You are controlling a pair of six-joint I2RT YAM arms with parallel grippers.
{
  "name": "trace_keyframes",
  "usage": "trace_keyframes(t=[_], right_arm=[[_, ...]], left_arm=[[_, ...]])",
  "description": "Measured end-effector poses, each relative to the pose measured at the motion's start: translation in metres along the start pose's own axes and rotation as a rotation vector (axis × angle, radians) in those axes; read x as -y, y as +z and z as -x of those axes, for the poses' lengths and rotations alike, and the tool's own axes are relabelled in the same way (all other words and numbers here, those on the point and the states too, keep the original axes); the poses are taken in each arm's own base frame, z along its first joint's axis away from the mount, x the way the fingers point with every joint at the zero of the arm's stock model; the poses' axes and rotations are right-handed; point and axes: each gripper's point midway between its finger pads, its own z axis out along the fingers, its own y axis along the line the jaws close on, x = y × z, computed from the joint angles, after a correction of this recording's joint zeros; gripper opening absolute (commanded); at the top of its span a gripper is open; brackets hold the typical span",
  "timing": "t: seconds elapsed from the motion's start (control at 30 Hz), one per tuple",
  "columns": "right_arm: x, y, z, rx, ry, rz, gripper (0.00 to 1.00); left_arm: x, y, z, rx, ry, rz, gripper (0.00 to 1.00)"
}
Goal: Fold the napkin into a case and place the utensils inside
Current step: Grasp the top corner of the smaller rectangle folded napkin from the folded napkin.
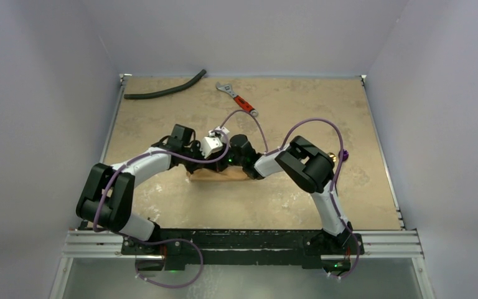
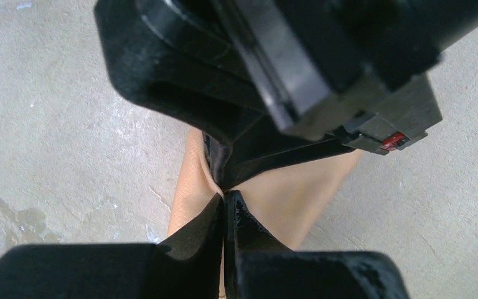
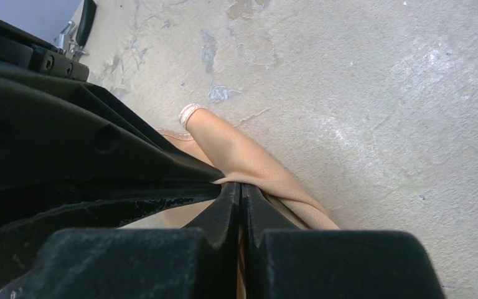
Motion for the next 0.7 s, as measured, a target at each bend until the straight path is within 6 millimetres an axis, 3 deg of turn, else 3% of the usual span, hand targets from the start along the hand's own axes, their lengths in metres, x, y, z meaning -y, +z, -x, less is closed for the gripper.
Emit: trace_keyframes(t=[0.3, 0.4, 0.57, 0.67, 0.7], right_arm=[[0.001, -0.002, 0.002, -0.042, 0.009, 0.026, 0.02], [0.001, -0.005, 0.0, -0.061, 0.019, 0.056, 0.1], [-0.001, -0.009, 0.0, -0.068, 0.029, 0.11, 0.4], [0.0, -0.017, 0.006, -0.062, 0.036, 0.129, 0.92], [0.002, -0.023, 0.013, -0.047, 0.035, 0.129, 0.98]], left_arm=[[0.014, 0.004, -0.005, -0.02, 0.14, -0.024, 0.0], [0.02, 0.005, -0.01, -0.024, 0.224, -0.027, 0.0], [0.017, 0.006, -0.011, -0.013, 0.307, 0.0, 0.0], [0.016, 0.006, -0.01, -0.013, 0.325, 0.007, 0.0], [0.016, 0.006, -0.011, -0.015, 0.332, 0.008, 0.0]])
